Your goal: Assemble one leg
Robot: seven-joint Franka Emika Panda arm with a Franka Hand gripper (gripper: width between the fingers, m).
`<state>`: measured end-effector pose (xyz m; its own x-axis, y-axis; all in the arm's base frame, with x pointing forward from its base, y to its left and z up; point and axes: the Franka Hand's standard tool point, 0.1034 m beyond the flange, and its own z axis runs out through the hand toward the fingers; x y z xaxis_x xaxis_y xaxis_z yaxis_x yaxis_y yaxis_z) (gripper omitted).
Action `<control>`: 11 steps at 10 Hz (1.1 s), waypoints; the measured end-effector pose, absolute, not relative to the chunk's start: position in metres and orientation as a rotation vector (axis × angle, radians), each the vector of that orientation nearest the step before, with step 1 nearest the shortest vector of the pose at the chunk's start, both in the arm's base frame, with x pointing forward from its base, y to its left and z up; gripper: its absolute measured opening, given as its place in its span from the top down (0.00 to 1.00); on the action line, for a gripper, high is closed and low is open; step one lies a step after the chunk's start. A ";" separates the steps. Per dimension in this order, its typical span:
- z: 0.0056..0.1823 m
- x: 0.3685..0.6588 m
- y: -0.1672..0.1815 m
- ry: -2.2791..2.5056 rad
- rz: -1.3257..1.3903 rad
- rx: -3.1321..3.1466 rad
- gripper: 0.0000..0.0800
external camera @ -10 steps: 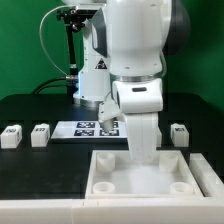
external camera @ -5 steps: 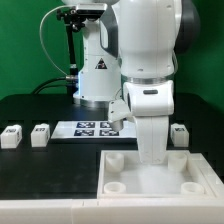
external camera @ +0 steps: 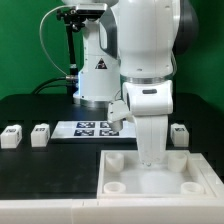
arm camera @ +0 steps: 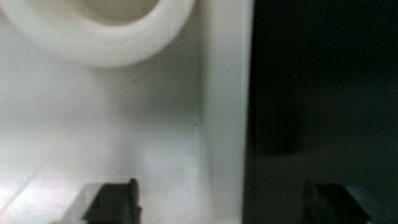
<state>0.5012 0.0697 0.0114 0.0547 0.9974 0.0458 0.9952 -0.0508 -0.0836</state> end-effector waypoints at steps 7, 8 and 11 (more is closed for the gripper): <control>0.013 0.501 0.069 -2.081 0.037 -2.231 0.19; 0.026 0.497 0.070 -2.003 0.036 -2.320 0.19; 0.049 0.464 0.094 -1.630 0.063 -2.624 0.19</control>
Offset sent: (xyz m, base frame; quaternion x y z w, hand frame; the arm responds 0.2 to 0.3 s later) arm 0.0000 0.0000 0.0000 0.0000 0.0000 0.0000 1.0000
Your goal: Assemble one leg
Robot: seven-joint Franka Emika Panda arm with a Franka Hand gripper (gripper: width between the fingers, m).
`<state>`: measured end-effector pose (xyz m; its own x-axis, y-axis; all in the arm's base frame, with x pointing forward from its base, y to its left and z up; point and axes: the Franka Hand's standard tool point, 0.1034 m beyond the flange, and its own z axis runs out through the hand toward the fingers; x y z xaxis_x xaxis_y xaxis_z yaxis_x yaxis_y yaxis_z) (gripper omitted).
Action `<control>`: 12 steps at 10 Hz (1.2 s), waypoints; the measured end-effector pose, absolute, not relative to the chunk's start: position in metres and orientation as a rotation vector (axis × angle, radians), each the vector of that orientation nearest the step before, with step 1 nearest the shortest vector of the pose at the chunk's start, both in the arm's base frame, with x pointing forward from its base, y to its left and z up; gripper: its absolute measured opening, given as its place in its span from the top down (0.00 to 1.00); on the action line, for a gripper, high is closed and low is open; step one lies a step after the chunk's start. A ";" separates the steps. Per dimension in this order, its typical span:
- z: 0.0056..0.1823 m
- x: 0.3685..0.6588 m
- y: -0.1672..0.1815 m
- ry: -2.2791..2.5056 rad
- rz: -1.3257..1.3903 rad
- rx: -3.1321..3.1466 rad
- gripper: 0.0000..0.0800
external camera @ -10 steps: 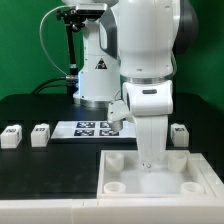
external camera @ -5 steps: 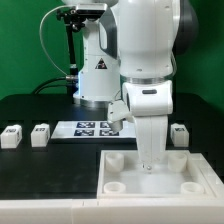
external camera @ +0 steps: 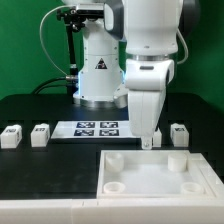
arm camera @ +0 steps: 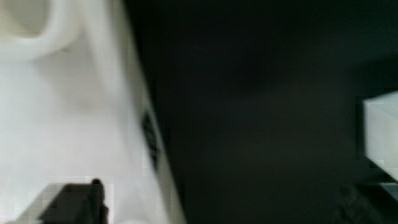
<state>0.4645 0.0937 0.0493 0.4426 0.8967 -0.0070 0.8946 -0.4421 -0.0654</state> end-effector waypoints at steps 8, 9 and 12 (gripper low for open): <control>0.066 0.452 0.153 -0.349 0.045 -3.056 0.19; 0.066 0.451 0.154 -0.330 0.048 -3.057 0.19; 0.058 0.434 0.163 -0.163 0.280 -3.068 0.19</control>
Offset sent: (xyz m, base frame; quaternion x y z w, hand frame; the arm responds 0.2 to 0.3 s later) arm 0.0022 0.0267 0.0141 0.0055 0.0058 0.3535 0.9354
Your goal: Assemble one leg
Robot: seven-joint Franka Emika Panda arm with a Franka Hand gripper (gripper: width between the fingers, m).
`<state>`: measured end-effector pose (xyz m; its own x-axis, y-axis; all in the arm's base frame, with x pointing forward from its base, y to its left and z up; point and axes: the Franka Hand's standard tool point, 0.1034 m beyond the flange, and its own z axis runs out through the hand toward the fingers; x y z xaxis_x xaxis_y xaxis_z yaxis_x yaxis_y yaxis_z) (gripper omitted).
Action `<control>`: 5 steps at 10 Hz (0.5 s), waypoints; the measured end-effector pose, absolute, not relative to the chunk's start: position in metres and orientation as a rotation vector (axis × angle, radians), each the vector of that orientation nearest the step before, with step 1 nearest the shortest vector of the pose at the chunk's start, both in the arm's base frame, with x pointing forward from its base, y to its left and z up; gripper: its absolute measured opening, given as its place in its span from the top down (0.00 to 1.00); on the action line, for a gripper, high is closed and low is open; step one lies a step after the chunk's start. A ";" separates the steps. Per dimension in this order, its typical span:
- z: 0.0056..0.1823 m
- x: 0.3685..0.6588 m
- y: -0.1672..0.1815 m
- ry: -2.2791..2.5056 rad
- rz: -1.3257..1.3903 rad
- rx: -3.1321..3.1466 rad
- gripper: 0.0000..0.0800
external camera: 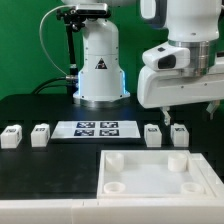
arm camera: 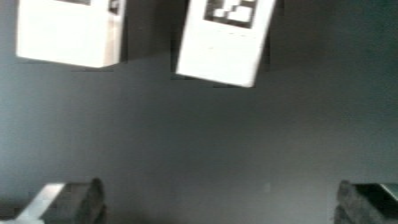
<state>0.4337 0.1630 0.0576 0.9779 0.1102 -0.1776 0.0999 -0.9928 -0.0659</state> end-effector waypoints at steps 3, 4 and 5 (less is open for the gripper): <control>0.050 0.438 0.168 -0.090 0.692 -3.004 0.19; 0.051 0.432 0.165 -0.095 0.853 -2.967 0.19; 0.052 0.435 0.162 -0.080 1.056 -2.904 0.19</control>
Offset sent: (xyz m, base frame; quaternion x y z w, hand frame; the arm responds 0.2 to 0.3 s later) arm 0.0078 -0.0021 -0.0027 0.0299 -0.2483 0.0204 0.9680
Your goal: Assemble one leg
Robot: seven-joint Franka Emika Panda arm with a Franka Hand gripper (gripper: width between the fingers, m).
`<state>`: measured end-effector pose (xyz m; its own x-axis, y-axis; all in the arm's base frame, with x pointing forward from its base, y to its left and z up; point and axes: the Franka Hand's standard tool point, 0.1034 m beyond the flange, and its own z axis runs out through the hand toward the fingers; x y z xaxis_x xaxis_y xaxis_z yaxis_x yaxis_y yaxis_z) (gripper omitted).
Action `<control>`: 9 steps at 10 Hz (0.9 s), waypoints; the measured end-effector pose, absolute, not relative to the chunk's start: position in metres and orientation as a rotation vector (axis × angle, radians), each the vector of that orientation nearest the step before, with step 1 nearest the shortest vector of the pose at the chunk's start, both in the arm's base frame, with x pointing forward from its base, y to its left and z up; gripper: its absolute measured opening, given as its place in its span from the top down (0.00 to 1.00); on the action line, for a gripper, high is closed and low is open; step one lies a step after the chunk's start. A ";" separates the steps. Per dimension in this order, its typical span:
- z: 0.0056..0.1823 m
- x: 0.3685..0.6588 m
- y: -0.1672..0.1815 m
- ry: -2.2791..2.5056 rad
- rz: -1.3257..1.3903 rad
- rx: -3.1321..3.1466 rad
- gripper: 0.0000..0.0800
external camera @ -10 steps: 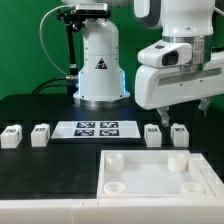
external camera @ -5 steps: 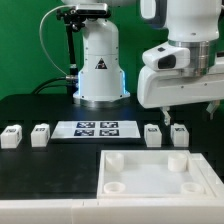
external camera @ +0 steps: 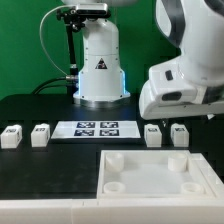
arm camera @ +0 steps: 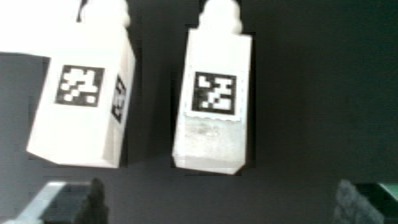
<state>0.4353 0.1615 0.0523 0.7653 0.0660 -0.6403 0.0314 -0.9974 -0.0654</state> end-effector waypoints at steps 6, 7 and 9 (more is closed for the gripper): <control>0.039 0.419 0.168 -0.043 1.281 -2.850 0.19; 0.032 0.407 0.172 0.009 1.321 -2.865 0.19; 0.015 0.397 0.172 0.018 1.304 -2.874 0.19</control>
Offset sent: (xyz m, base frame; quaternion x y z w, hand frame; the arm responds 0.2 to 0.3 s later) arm 0.0000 0.0000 0.0000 0.0000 0.0000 0.0000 1.0000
